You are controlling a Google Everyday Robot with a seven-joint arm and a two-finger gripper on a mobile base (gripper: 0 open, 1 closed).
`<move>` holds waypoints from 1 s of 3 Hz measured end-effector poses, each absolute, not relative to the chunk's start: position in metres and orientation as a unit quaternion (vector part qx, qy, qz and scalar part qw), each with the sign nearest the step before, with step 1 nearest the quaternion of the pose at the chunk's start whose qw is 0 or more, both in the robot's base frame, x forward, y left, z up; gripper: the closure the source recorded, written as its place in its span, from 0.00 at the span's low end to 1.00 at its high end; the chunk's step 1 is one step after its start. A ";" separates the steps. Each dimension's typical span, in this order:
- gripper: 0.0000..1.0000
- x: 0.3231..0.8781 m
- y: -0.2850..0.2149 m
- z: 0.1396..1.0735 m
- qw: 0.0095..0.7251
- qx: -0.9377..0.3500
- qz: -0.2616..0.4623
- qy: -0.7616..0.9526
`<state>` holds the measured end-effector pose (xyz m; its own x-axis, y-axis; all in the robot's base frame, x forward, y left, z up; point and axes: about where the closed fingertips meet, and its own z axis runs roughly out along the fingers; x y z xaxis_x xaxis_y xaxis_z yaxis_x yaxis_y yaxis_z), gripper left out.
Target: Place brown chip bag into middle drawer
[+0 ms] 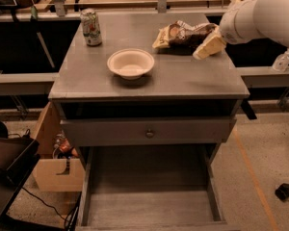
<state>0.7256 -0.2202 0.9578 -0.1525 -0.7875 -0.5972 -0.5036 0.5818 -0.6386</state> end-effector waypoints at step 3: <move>0.00 0.840 -0.184 0.913 0.534 -0.440 -0.106 0.714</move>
Offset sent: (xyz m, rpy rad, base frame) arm 0.1268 0.0406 -0.0491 0.1180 -0.0708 0.1232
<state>0.8397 -0.1839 0.9129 -0.0425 -0.7413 -0.6698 -0.5156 0.5905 -0.6208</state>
